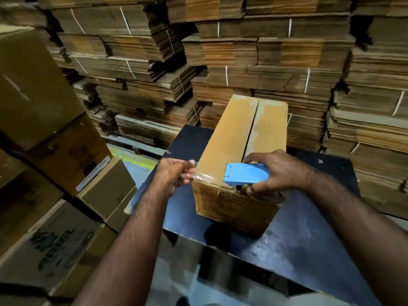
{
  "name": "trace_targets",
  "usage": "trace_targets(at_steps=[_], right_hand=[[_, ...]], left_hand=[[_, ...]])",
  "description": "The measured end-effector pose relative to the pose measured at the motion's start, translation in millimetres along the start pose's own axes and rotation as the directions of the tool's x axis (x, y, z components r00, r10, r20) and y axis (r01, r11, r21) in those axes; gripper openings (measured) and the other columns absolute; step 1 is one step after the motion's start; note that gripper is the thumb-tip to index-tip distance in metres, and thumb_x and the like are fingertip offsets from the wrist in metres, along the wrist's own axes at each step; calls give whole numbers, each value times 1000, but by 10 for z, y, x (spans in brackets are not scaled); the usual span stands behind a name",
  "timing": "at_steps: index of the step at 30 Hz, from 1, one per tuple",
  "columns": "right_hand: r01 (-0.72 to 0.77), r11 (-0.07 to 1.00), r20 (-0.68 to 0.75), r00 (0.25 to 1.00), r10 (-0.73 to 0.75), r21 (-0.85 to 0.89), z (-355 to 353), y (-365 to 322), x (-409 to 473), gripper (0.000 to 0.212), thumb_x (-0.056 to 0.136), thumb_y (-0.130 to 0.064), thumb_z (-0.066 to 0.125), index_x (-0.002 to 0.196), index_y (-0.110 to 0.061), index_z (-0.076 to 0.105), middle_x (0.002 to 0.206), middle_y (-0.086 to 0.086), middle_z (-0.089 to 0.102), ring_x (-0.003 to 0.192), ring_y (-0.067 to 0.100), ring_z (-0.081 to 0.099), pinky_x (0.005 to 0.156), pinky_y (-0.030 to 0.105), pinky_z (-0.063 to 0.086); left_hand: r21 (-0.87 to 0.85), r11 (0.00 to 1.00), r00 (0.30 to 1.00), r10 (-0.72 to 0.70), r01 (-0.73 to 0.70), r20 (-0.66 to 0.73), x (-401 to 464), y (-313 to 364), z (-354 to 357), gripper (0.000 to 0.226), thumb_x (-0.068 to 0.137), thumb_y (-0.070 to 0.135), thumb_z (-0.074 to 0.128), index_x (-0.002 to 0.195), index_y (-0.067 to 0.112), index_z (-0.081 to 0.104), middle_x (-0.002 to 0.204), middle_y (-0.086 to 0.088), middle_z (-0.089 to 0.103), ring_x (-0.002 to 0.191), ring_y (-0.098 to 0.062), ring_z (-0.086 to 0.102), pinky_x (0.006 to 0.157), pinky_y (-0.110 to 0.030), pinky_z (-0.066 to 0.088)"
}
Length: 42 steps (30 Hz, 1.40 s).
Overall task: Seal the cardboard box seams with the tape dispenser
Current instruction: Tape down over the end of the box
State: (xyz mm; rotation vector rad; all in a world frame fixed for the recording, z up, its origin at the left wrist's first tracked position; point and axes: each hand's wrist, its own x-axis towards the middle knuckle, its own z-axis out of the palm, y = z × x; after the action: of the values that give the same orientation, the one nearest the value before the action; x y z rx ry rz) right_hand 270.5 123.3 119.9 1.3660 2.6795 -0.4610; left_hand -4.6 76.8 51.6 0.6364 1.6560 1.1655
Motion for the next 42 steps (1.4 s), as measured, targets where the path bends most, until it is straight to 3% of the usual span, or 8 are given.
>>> trace_targets(at_steps=[7,13,25,30,33,35,38,42], right_hand=[[-47,989,101,993,61,-142,-26,-282,209,93,56,-88,63,136,-43,47,116,-7,61,98,16,50,76,36,51],[-95,971,150,980,130,-222,-60,-528,314,94,62,-83,65,142,-39,45,124,-5,58,101,14,46,70,34,41],[-168,947,207,951,228,-272,-56,-808,605,85,66,-76,68,138,-35,52,122,-4,59,112,20,51,82,43,48],[-188,951,220,945,243,-245,-87,-823,621,79,67,-74,69,135,-35,55,123,-7,61,111,17,51,84,42,48],[-199,948,216,943,255,-248,-70,-817,618,79,67,-74,69,134,-35,56,122,-6,61,110,17,51,86,43,48],[-197,950,212,945,250,-241,-63,-815,623,79,67,-75,69,133,-34,56,121,-7,61,108,17,51,86,43,49],[-202,953,216,944,251,-225,-58,-802,633,83,67,-75,69,138,-35,53,126,-7,60,112,17,50,85,40,47],[-214,952,208,943,260,-220,-30,-786,661,87,66,-75,69,141,-35,49,130,-8,58,113,17,50,78,36,42]], left_hand=[[11,1000,1000,-7,7,9,136,-180,-81,11,93,14,67,87,6,68,55,1,67,47,-10,52,46,-20,42],[67,998,1000,-24,23,11,326,-302,-151,13,92,23,69,92,10,70,69,1,71,51,-9,54,57,-24,41],[-2,1000,1000,-30,30,1,609,-458,-186,19,89,28,72,74,16,69,61,7,65,56,-13,54,57,-26,34],[19,997,997,-69,69,24,620,-544,-140,20,86,39,74,85,20,67,80,-1,66,65,-17,55,64,-30,41],[239,971,996,37,-17,-83,565,-631,-208,57,80,45,79,126,24,53,112,-11,64,102,-28,61,85,-38,51],[429,887,959,249,-170,-135,522,-646,-327,62,87,33,74,141,19,46,116,-7,65,114,-25,59,94,-34,46],[327,802,850,527,-500,8,361,-639,-324,44,99,25,54,141,15,52,134,1,64,126,-13,56,106,-31,44],[163,852,863,468,-498,191,216,-645,-63,45,106,36,41,149,22,46,149,8,50,135,1,45,115,-24,35]])
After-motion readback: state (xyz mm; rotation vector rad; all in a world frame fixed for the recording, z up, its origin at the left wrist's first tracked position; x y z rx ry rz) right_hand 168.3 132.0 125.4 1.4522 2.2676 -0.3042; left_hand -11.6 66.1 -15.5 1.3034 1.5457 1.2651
